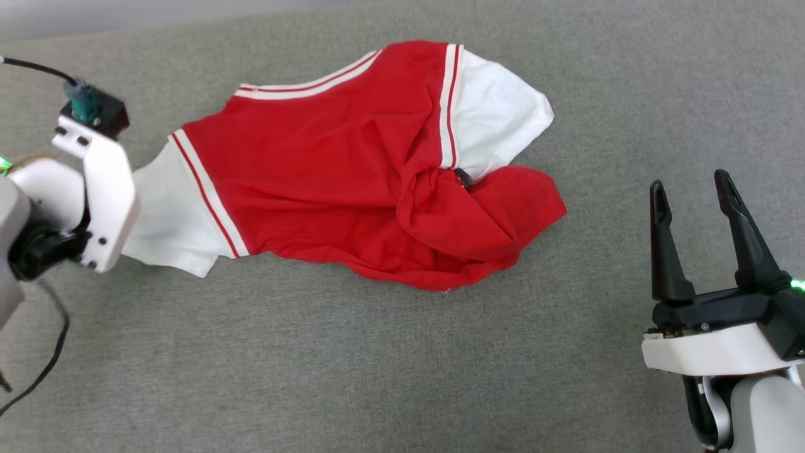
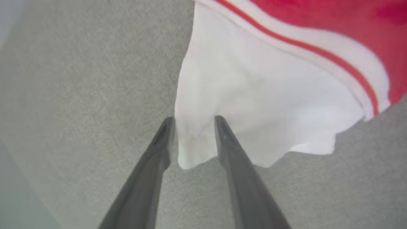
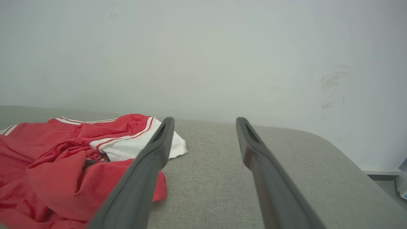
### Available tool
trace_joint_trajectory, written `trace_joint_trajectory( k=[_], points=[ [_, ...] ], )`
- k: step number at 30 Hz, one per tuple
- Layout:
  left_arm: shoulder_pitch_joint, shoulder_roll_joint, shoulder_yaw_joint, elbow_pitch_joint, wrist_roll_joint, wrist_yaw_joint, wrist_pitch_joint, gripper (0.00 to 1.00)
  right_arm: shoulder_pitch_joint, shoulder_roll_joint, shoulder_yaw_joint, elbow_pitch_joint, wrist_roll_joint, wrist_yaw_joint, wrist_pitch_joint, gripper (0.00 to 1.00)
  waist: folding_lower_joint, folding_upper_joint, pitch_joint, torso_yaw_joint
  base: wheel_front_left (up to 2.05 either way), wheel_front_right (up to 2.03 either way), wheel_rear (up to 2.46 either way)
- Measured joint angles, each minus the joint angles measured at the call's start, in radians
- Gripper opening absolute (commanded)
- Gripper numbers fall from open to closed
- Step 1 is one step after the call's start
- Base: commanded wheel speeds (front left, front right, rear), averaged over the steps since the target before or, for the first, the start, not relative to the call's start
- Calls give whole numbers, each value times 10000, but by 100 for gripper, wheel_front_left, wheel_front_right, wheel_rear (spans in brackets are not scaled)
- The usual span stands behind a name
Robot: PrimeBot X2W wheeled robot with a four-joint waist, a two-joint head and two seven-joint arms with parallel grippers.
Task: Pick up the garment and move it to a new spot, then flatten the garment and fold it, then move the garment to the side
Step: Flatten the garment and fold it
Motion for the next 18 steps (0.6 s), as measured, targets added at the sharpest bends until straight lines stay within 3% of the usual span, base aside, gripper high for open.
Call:
trace_joint_trajectory(
  k=[3, 6, 12, 18],
  points=[
    [-1, -192, 198, -140, 683, 113, -1935, 100, -198, -90, -59, -77, -113, 0, 0, 100, 0, 0, -273, 76, 0, 0, 0],
    [44, -382, 447, -297, 1517, 633, -4155, 100, -550, -508, -79, -140, -192, 0, 0, 100, 0, 0, -600, 197, 0, 0, 0],
    [1211, -690, 1292, -928, 1971, 2479, -7775, 100, -1312, -1649, 780, 339, -84, 0, 445, 100, 0, 0, -1299, 530, 0, 0, 0],
    [2980, -502, 1933, -2238, 1956, 4495, -9643, 100, -2533, -3381, 2792, 614, 953, 0, 2631, 100, -1, 0, -1684, 944, 0, 0, 0]
  ],
)
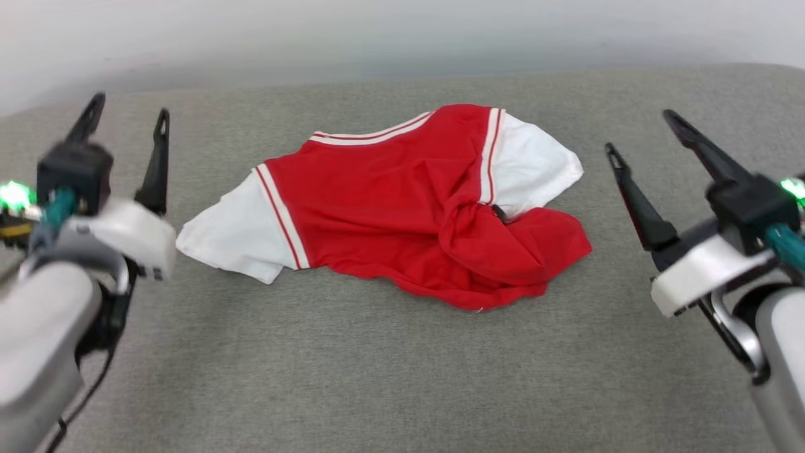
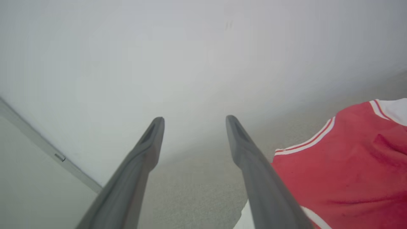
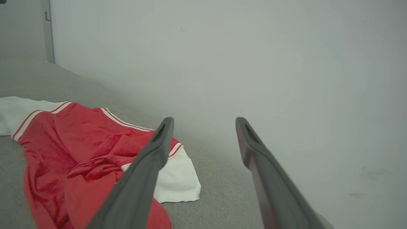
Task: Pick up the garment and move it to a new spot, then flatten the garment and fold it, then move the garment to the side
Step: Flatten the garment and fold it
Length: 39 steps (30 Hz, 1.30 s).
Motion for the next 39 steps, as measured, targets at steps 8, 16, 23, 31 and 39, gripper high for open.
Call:
trace_joint_trajectory(
  k=[8, 16, 23, 31, 39],
  points=[
    [2029, 40, 525, -1776, 318, 2196, -704, 100, -2133, -2033, 3386, 226, 2627, 0, 3521, 100, 0, 0, 118, 422, 0, 0, 0],
    [3835, -1398, 1896, -2656, 1536, 3103, -821, 100, -4679, -2502, 7208, 1724, 5365, 0, 6608, 100, 0, 0, 741, 933, 0, 0, 0],
    [4591, -2704, 2763, -2602, 2594, 2685, -821, 100, -5297, -2075, 8959, 3509, 6109, -2, 6811, 100, 0, 0, 1249, 1420, 0, 0, 0],
    [5297, -3818, 3791, -2169, 3475, 1914, -821, 100, -5634, -1902, 9718, 4418, 6976, -2, 6261, 68, -1, 0, 1449, 1617, 0, 0, 0],
    [6092, -4460, 4621, -1785, 4036, 1241, -821, 100, -5404, -2428, 10205, 3505, 7070, -2, 5076, 0, 0, 0, 746, 1372, 0, 0, 0]
  ],
)
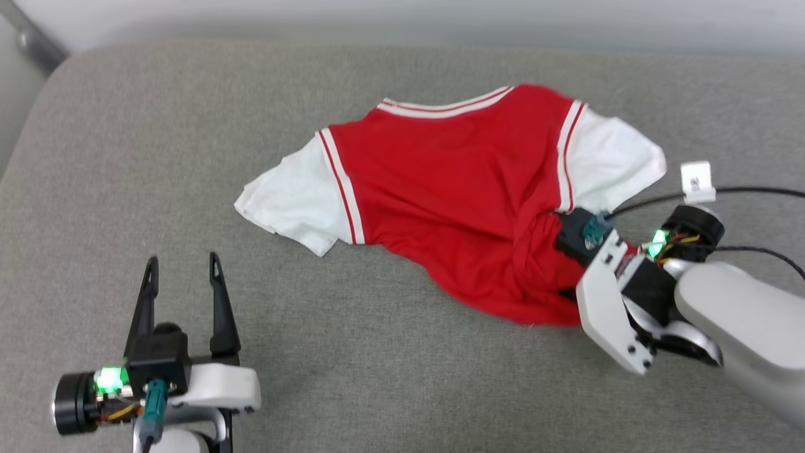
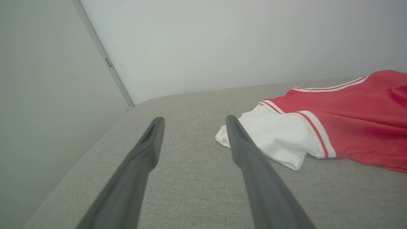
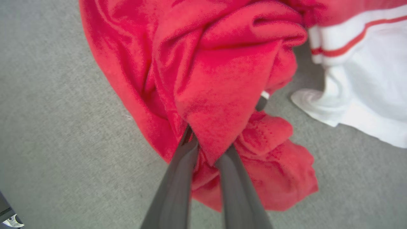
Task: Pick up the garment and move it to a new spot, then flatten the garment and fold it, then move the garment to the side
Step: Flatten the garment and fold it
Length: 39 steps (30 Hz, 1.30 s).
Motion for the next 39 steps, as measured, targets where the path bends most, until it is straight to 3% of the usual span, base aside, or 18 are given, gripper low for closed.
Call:
trace_joint_trajectory(
  k=[9, 16, 17, 18, 19, 24, 30, 34, 39],
  points=[
    [1059, -477, 598, 75, 397, -491, 0, 100, 2072, -1789, 42, -2673, 309, 0, -362, 0, -1, 0, -1095, -505, 0, 0, 0],
    [1453, -679, 874, 86, 667, -775, 0, 100, 3902, -1910, -207, -2690, 608, 0, -736, 0, -1, 0, -1334, -820, 0, 0, 0],
    [1485, -706, 895, 100, 721, -803, 0, 100, 4001, -1835, -376, -2546, 587, 0, -834, 26, 0, 0, -1352, -855, 0, 0, 0],
    [1529, -734, 915, 121, 740, -863, 0, 100, 4060, -1776, -516, -2439, 491, 2, -920, 59, 0, 0, -1382, -883, 0, 0, 0],
    [1567, -761, 930, 148, 786, -874, 0, 100, 4140, -1710, -757, -2314, 389, 2, -1078, 100, 0, 0, -1421, -908, 0, 0, 0],
    [1685, -830, 1055, 251, 894, -988, 0, 100, 4667, -1565, -2025, -2249, -13, 2, -1898, 100, 0, 0, -1662, -1020, 0, 0, 0],
    [1693, -757, 1283, 320, 1012, -1231, 0, 100, 6007, -1198, -4949, -2270, -1091, 0, -3384, 100, 0, 0, -1910, -1181, 0, 0, 0],
    [1173, -401, 1427, 585, 1011, -1620, 0, 100, 7207, -314, -7296, -2585, -2054, 0, -4148, 100, 0, 0, -2016, -1287, 0, 0, 0],
    [35, 228, 1417, 1043, 890, -2383, 447, 100, 8538, 1478, -9977, -3425, -3800, 0, -5051, 100, 0, 0, -2048, -1399, 0, 0, 0]
  ],
)
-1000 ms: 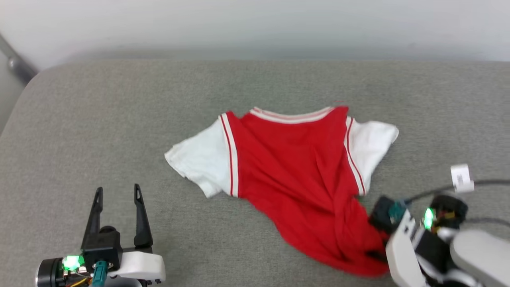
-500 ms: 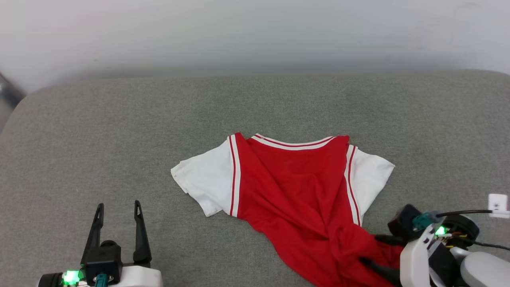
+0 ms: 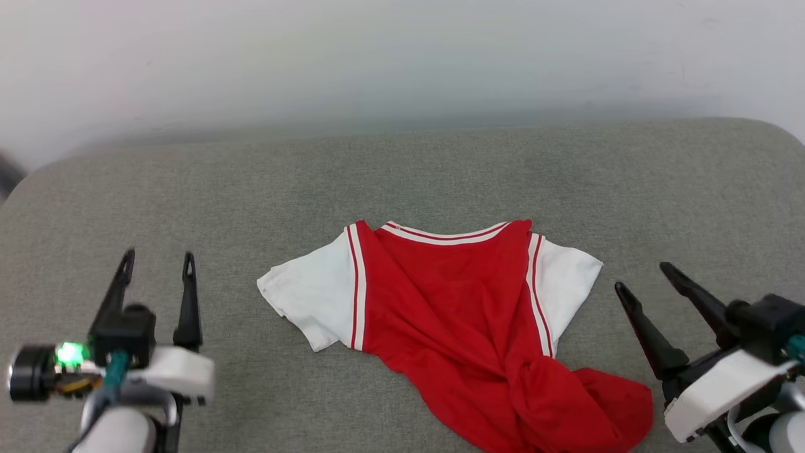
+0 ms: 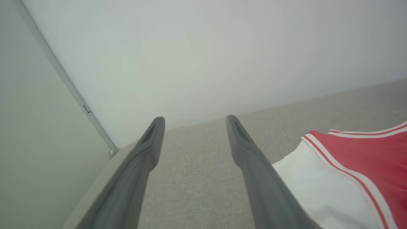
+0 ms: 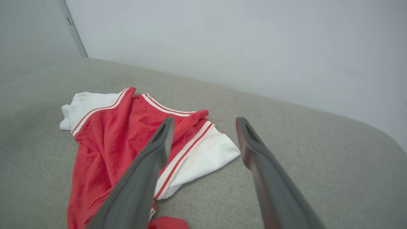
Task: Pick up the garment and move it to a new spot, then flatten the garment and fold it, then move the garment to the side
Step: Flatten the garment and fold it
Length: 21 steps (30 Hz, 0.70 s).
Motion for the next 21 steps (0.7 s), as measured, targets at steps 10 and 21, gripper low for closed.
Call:
trace_joint_trajectory(
  k=[10, 21],
  points=[
    [-3359, 1283, -449, 1060, -372, -2153, 2479, 100, 1209, 2909, -2048, -1060, -2184, 0, -1653, 100, 1, 0, 465, -206, 0, 0, 0],
    [-5911, 2088, -2608, 1942, -2025, -3726, 8017, 100, 1412, 3674, -2178, -945, -2731, 0, -2086, 100, 1, 0, 1129, -541, 0, 0, 0]
  ],
)
